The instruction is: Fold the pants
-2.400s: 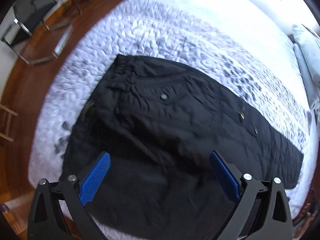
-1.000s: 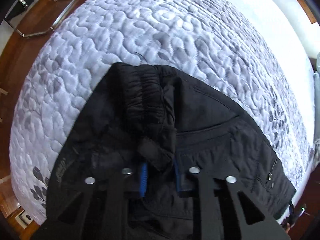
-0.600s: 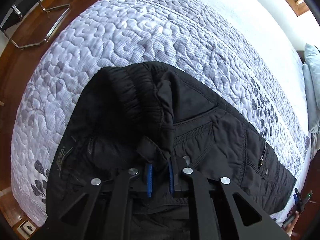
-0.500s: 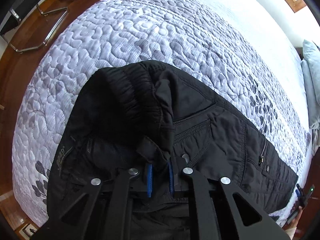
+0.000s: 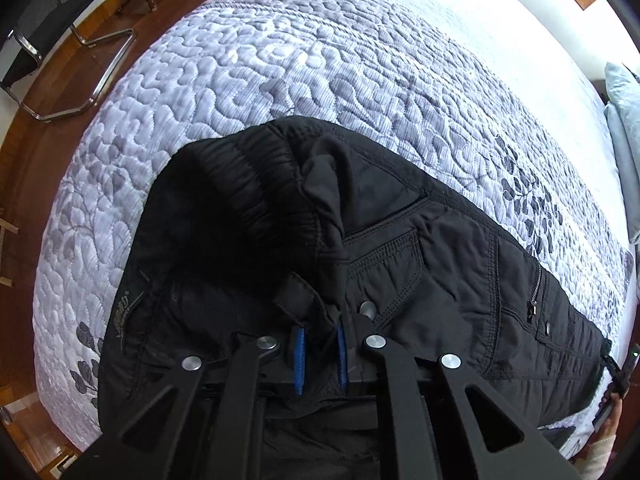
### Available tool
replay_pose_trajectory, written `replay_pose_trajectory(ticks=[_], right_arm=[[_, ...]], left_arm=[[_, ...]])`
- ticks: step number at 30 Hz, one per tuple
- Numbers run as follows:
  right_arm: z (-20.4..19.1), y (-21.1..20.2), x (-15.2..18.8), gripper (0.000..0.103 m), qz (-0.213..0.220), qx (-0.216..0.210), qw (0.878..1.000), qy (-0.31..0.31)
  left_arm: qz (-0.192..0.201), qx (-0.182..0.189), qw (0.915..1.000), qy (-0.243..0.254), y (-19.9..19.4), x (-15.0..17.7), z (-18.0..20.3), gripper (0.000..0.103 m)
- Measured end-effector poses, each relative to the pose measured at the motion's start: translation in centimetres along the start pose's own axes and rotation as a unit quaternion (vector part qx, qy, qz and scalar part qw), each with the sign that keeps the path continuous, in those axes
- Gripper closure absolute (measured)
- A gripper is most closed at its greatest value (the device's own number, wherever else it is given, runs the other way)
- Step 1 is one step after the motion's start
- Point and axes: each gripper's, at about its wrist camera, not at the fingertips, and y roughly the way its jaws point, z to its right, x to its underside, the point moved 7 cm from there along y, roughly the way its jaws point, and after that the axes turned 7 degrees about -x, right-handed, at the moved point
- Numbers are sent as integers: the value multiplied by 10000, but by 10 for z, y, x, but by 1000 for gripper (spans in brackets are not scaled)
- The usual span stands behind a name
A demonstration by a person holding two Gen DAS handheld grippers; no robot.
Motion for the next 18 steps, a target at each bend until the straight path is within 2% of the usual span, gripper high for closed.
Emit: replay_pose_trajectory(ticks=[1, 3, 6, 10, 14, 18], right_arm=[[-5, -6, 0, 87, 35, -38, 9999, -138], [-11, -19, 0, 93, 155, -33, 9995, -287], [-23, -50, -1, 94, 615, 12, 9968, -514], [-24, -104, 7, 94, 1394, -258, 9881, -601], [-25, -155, 28, 94, 2142, -476, 9733, -666], [-22, -198, 64, 94, 2858, -716, 9533, -661]], left_arm=[[41, -17, 10000, 22, -2, 1, 2, 92], [139, -22, 9999, 22, -8, 4, 6, 92], [376, -31, 9993, 59, -21, 9, 9, 92], [880, 107, 9960, 64, -46, 19, 6, 92], [1412, 352, 9893, 56, -75, 37, -3, 92], [1850, 731, 9799, 120, -104, 69, -17, 92]])
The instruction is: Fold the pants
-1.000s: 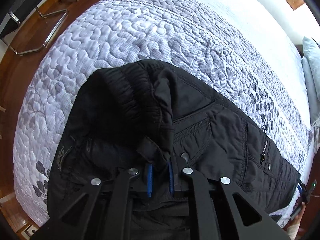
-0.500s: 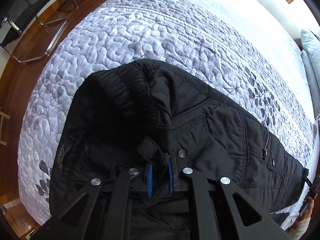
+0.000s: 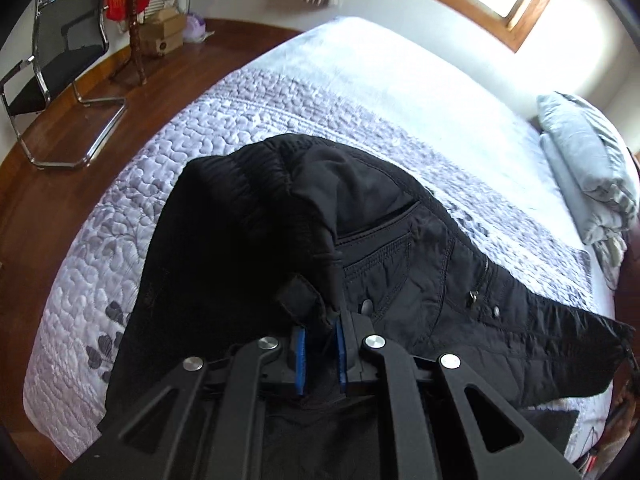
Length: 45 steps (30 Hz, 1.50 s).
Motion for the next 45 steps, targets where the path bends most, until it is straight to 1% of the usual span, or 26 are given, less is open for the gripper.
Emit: replay_pose_trajectory(ticks=[3, 6, 9, 12, 15, 18, 20, 21, 23, 24, 25, 26, 27, 28, 29, 31, 32, 33, 34, 35, 37, 39, 40, 42, 44, 45], right_arm=[[1, -38, 15, 94, 462, -133, 9987, 195], [6, -76, 39, 94, 829, -137, 9959, 331], [18, -110, 73, 94, 989, -117, 9930, 640], [30, -131, 116, 94, 901, -27, 9916, 928], [37, -143, 158, 94, 685, 146, 9918, 1070], [43, -145, 200, 94, 351, 214, 9899, 1356], [42, -142, 223, 94, 117, 197, 9888, 1478], [40, -140, 236, 90, -43, 209, 9883, 1507], [38, -136, 255, 81, -339, 271, 9877, 1499], [36, -137, 265, 70, -442, 304, 9872, 1502], [36, -136, 272, 59, -548, 329, 9863, 1519], [35, -136, 279, 56, -637, 347, 9855, 1531], [36, -138, 286, 56, -684, 378, 9849, 1543], [38, -142, 293, 55, -714, 390, 9839, 1590], [40, -142, 297, 54, -741, 376, 9821, 1689], [42, -146, 301, 44, -744, 387, 9792, 1848], [43, -147, 302, 43, -747, 393, 9778, 1917], [44, -149, 301, 43, -758, 390, 9769, 1961], [45, -149, 299, 43, -757, 398, 9765, 1977], [44, -150, 298, 43, -747, 428, 9765, 1973], [42, -152, 293, 43, -728, 472, 9769, 1950], [41, -154, 289, 43, -698, 500, 9773, 1936], [40, -156, 288, 43, -674, 505, 9775, 1936], [40, -160, 287, 43, -622, 500, 9773, 1963], [40, -165, 287, 43, -585, 466, 9770, 1995], [40, -168, 288, 43, -579, 455, 9770, 2000]], left_arm=[[253, 222, 9994, 21, -27, 22, -10, 92], [404, 405, 9983, -54, -44, 47, -24, 92], [498, 507, 9975, -54, -52, 76, -42, 92], [443, 598, 9969, -255, -52, 102, -62, 92], [430, 594, 9968, -329, -49, 129, -79, 91], [337, 609, 9967, -420, -43, 153, -93, 91], [323, 734, 9954, -532, -42, 166, -98, 88], [307, 809, 9946, -570, -42, 173, -100, 87], [307, 719, 9951, -607, -44, 186, -105, 74], [310, 677, 9954, -610, -46, 192, -108, 71], [326, 696, 9950, -641, -50, 198, -110, 59], [278, 603, 9948, -770, -53, 202, -113, 38], [238, 544, 9946, -849, -56, 208, -117, 26], [202, 473, 9942, -942, -61, 215, -122, 18], [199, 521, 9933, -1010, -67, 222, -125, 17], [210, 625, 9916, -1114, -78, 229, -127, 17], [245, 698, 9901, -1194, -84, 231, -128, 17], [296, 856, 9874, -1296, -91, 233, -129, 17], [377, 1134, 9819, -1470, -99, 232, -128, 16], [474, 1381, 9756, -1638, -106, 230, -128, 12], [582, 1482, 9703, -1823, -113, 221, -125, 8], [587, 1589, 9655, -1978, -112, 205, -121, 7], [518, 1635, 9628, -2088, -107, 196, -117, 4], [191, 1529, 9591, -2375, -86, 184, -107, 4], [-133, 1589, 9514, -2635, -62, 174, -104, 4], [-217, 1552, 9495, -2720, -53, 171, -104, 4]])
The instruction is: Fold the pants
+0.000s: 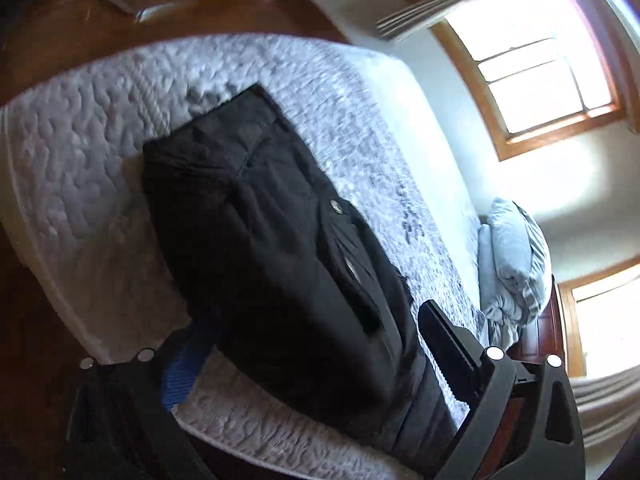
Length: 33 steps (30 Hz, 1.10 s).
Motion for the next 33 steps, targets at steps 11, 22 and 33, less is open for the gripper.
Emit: replay_pose_trajectory(ticks=[11, 22, 33], right_arm=[[-8, -1, -8, 43, 118, -36, 9999, 14], [-24, 9, -17, 43, 132, -144, 9998, -27], [-2, -47, -20, 17, 380, 283, 9988, -125]], left_arm=[[-332, -356, 9988, -103, 48, -23, 21, 85], [565, -1248, 9719, 1913, 30, 1, 24, 85], [644, -1767, 9601, 2068, 45, 29, 7, 39]])
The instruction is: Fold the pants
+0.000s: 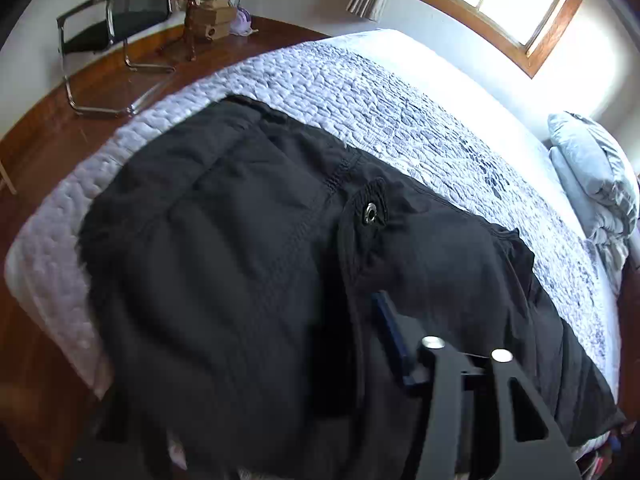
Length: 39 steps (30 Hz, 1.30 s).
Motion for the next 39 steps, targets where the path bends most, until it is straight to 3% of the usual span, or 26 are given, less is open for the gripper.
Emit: replay_pose_trajectory(ticks=[4, 8, 11, 12, 14, 16, 18, 20, 25, 27, 29, 32, 33, 36, 38, 39], right_arm=[[21, -31, 1, 17, 171, -119, 9989, 415], [7, -37, 15, 17, -186, -1162, 9873, 1064], [-24, -24, 29, 17, -543, -2089, 9637, 1569], [-33, -17, 33, 17, -720, -2203, 9581, 1684], [-50, 4, 41, 18, -992, -2270, 9525, 1769], [-53, 27, 44, 18, -1123, -1962, 9556, 1891], [-46, 48, 44, 20, -1174, -1843, 9492, 2265], [-36, 68, 39, 27, -1125, -1858, 9377, 2711], [-29, 108, 13, 83, -1236, -1695, 9347, 2869], [-44, 108, -8, 93, -1189, -1721, 9444, 2536], [-68, 93, -34, 99, -857, -2212, 9473, 2152], [-102, 51, -62, 99, -318, -3239, 9315, 1624], [-102, 43, -63, 99, -248, -3316, 9303, 1549], [-78, 51, -41, 94, -445, -2953, 9396, 1674], [-49, 71, -11, 84, -852, -2458, 9447, 1995], [-35, 81, 6, 69, -1070, -2208, 9457, 2131]], left_arm=[[80, -109, 9999, 47, -24, 4, -4, 32], [317, -68, 9995, -28, -63, 19, -2, 28], [412, 58, 9991, -115, -81, 27, 9, 26], [440, 174, 9988, -148, -88, 31, 16, 26], [475, 315, 9982, -165, -95, 34, 28, 26], [551, 457, 9974, -86, -99, 36, 46, 23], [542, 617, 9966, 66, -98, 38, 63, 18], [486, 577, 9967, 295, -91, 41, 77, 16], [-27, 448, 9966, 686, -56, 58, 93, 16], [-349, 340, 9974, 524, -34, 63, 87, 16], [-671, 348, 9969, 214, -13, 68, 77, 16], [-731, 441, 9964, 15, -5, 68, 72, 16], [-728, 424, 9964, 30, -5, 67, 73, 16], [-738, 345, 9966, 135, -5, 67, 75, 16], [-755, 304, 9965, 196, -4, 68, 77, 16], [-771, 267, 9964, 242, -4, 68, 80, 16]])
